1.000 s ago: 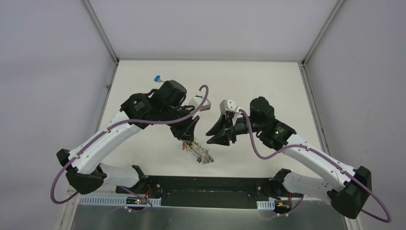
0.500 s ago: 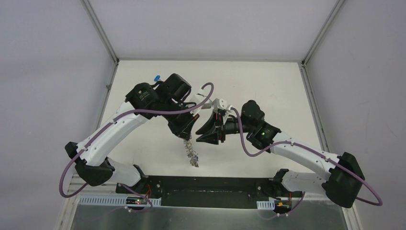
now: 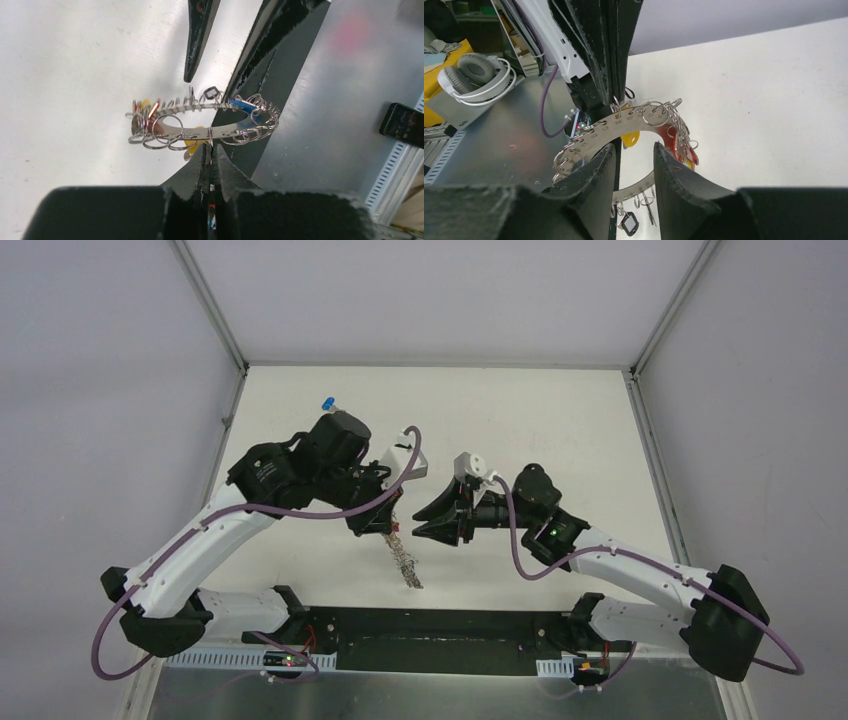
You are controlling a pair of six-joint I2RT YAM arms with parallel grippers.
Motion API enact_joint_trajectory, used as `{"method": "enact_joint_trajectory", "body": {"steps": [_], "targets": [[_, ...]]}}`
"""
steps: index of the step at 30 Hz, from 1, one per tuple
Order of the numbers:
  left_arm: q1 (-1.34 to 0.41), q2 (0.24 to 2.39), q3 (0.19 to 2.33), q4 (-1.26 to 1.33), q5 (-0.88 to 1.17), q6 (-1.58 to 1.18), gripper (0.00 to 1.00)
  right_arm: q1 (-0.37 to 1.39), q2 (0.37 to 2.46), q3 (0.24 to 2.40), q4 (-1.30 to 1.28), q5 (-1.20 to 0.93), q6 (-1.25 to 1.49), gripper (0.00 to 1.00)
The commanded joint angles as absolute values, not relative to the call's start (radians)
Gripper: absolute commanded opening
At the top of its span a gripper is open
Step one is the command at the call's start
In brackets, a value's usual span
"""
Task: Put the keys on the keyring
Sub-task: Adjust the key on the keyring.
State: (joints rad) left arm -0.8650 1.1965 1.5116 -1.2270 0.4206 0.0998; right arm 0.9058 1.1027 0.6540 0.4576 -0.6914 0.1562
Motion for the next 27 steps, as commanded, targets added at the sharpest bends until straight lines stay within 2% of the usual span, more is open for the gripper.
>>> {"method": "enact_joint_trajectory", "body": {"steps": [1,15,27], "targets": [[-0.874,1.106,1.499,-1.096,0.445,0.175,0.00,0.909,1.048,0.658,0.564,-0.732,0.163,0.33],[-0.874,1.118,1.506,-1.097,0.498,0.211,0.00,0.915,1.145,0.713,0.717,-0.797,0.287,0.31],[-0.876,1.118,1.501,-1.098,0.499,0.202,0.00,0.945,1.195,0.787,0.647,-0.818,0.262,0.24]]}}
